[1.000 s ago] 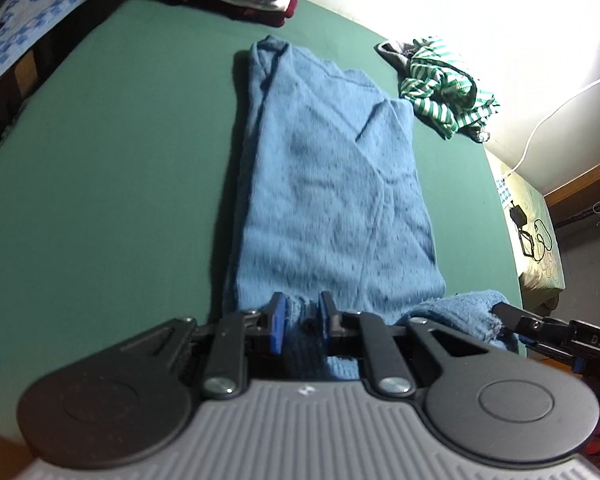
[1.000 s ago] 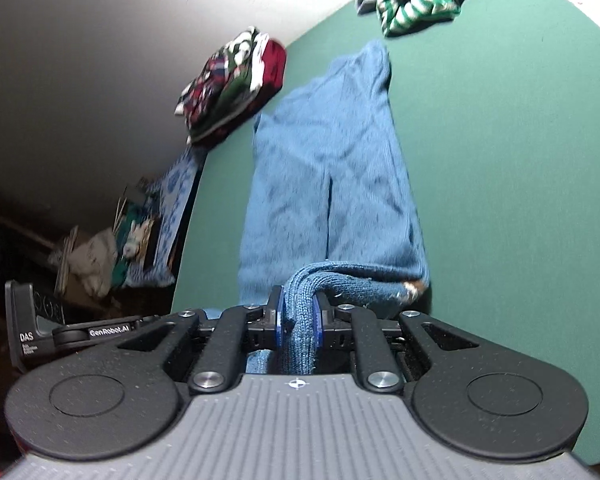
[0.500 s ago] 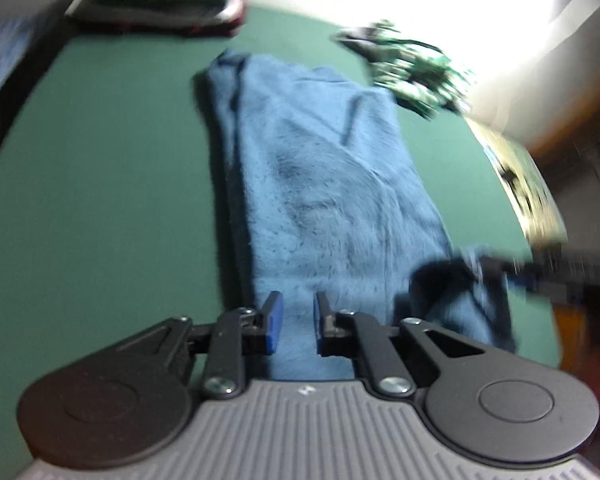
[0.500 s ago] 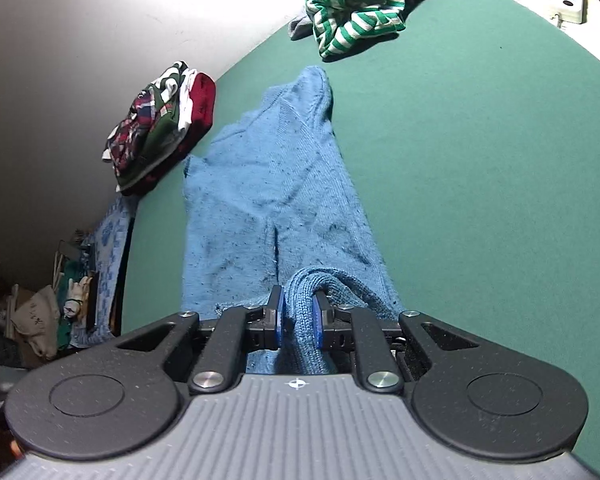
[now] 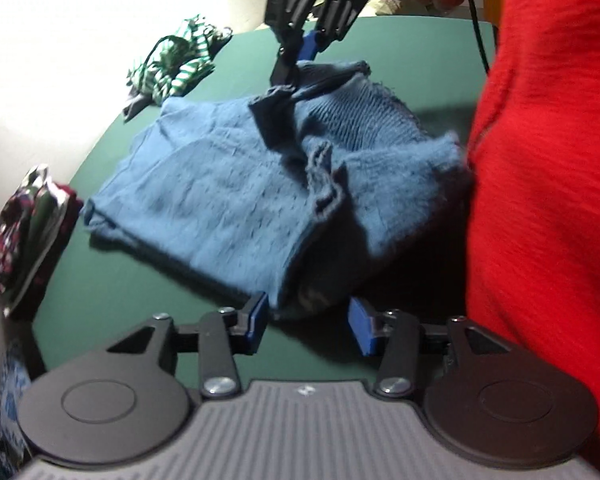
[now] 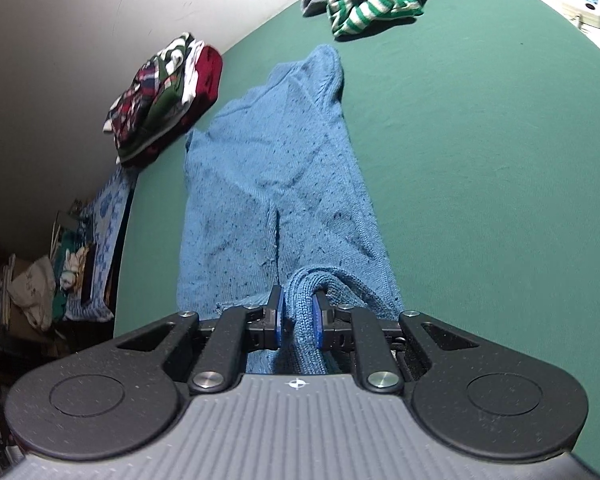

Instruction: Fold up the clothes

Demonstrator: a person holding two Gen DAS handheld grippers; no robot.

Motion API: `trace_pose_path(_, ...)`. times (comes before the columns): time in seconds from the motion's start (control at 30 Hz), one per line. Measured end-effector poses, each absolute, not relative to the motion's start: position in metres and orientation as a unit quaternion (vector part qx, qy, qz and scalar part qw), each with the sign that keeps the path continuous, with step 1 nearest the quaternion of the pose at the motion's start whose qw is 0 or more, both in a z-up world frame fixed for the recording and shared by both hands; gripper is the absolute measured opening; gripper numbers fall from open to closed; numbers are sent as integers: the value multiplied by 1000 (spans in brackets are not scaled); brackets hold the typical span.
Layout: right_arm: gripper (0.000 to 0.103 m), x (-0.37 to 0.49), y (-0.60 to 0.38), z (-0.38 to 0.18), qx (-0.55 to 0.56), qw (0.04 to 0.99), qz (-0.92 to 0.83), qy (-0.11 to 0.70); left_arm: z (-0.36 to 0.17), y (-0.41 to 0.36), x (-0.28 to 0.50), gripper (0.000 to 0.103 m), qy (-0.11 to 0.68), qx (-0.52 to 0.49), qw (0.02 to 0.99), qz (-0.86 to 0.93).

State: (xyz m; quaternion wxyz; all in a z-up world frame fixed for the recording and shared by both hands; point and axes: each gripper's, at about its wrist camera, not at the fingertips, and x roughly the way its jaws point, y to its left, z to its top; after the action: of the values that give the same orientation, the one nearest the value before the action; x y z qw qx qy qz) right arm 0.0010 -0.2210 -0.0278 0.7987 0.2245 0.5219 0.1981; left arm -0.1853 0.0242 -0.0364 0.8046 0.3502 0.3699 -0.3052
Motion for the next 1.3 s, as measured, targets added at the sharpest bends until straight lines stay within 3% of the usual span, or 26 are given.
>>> trace_pose_path(0.33, 15, 0, -218, -31, 226, 801, 197, 518, -48, -1, -178, 52, 338, 388, 791, -331)
trace_pose_path(0.4, 15, 0, -218, -33, 235, 801, 191, 516, -47, -3, -175, 42, 340, 383, 791, -335)
trace_pose_path(0.5, 15, 1, -219, -37, 249, 800, 179, 516, -37, 1, -168, 26, 360, 341, 798, -342)
trace_pose_path(0.8, 17, 8, -224, -42, 269, 794, 162, 521, -12, 39, -128, 22, 408, 138, 842, -324)
trace_pose_path(1.03, 26, 13, -232, -41, 297, 777, 174, 528, -38, 69, -103, 22, 446, -14, 850, -280)
trace_pose_path(1.2, 30, 3, -238, -19, 207, 809, 233, 498, -43, 82, -95, 22, 441, -68, 858, -256)
trace_pose_path(1.3, 42, -9, -240, -3, 94, 848, 250, 458, -46, 88, -94, 22, 442, -89, 859, -242)
